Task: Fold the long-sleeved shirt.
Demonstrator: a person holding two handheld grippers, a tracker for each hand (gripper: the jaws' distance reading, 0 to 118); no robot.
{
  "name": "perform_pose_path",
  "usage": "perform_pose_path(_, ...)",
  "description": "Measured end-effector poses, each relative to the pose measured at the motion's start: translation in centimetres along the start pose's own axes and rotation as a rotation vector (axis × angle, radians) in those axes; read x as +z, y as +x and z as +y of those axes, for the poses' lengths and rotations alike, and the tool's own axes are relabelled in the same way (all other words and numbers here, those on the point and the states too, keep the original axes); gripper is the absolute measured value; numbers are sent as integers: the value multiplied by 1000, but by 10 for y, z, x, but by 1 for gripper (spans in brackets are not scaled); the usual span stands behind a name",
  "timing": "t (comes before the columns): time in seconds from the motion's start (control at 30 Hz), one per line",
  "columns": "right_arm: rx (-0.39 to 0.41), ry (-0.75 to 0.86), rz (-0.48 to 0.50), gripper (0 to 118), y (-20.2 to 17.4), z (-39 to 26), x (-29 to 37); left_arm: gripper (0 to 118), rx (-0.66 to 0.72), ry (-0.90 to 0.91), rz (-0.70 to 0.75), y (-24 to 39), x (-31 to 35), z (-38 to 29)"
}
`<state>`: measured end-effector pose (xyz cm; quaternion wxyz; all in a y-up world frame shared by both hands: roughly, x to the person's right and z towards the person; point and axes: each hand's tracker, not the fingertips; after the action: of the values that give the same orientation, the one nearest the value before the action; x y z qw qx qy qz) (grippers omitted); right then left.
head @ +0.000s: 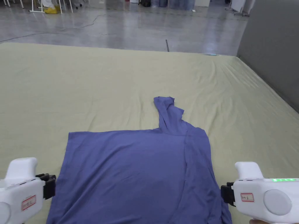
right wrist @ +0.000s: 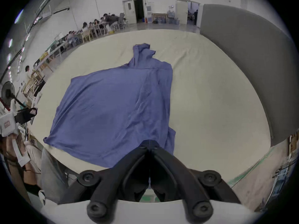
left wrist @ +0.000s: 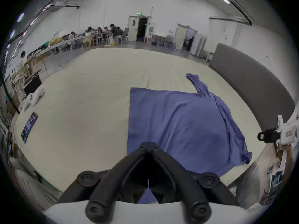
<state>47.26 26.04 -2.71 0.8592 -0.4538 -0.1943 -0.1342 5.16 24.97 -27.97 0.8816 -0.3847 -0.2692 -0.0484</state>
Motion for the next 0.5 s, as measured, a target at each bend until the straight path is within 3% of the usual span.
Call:
perform_pose_path(0.2,53,45,7,3,-4,69,-18,0,-26,14,-20,16,-33,42)
perform_pose_path(0.33,104,64,30,3,-9,170,-55,0,-42,7,-12,18,-74,81)
perform_pose_path(0.5,150,41,6,3,-25,317,-154,0,-26,-8,24,14,-141,130)
